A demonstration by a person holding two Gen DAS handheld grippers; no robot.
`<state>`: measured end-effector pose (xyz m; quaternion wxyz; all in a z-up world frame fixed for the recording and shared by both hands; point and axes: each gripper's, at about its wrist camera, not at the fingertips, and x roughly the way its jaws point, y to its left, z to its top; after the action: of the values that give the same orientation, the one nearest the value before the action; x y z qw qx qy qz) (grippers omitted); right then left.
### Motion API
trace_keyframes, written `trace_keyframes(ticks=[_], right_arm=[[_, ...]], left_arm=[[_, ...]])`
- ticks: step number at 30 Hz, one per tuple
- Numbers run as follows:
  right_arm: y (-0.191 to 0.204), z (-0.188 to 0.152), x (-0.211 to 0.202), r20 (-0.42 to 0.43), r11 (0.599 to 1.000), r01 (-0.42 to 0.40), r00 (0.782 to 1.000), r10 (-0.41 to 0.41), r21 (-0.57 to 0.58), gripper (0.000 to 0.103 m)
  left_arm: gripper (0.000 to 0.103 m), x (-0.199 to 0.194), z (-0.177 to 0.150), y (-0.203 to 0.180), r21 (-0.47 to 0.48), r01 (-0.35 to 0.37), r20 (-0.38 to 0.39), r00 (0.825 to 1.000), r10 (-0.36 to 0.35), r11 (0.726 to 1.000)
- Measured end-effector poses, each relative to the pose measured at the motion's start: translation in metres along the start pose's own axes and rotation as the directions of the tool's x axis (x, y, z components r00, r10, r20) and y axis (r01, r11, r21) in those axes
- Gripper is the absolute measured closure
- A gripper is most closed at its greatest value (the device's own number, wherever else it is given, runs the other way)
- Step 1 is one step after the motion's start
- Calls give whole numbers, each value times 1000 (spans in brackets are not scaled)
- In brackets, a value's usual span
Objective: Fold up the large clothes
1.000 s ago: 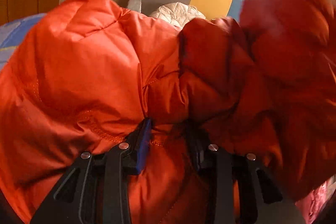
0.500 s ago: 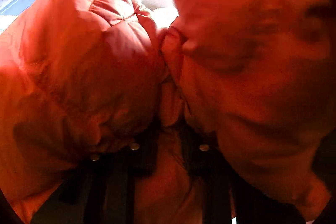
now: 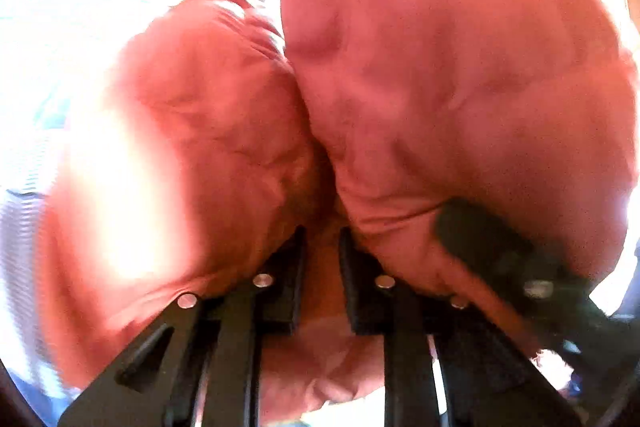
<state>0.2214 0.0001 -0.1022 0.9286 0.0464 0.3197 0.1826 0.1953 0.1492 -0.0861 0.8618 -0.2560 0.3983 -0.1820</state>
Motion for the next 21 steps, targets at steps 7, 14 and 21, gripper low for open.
trace_keyframes(ticks=[7,14,21], right_arm=[[20,-9,17,-42,998,-17,999,15,-55,88],[26,-17,40,-87,994,-9,996,0,-113,88],[34,-32,77,-152,989,-24,988,1,-146,88]], left_arm=[[81,-53,-17,34,-38,-28,49,998,30,999],[68,-120,-28,75,-113,-65,130,988,80,991],[68,-109,-46,71,-194,-103,129,983,129,976]])
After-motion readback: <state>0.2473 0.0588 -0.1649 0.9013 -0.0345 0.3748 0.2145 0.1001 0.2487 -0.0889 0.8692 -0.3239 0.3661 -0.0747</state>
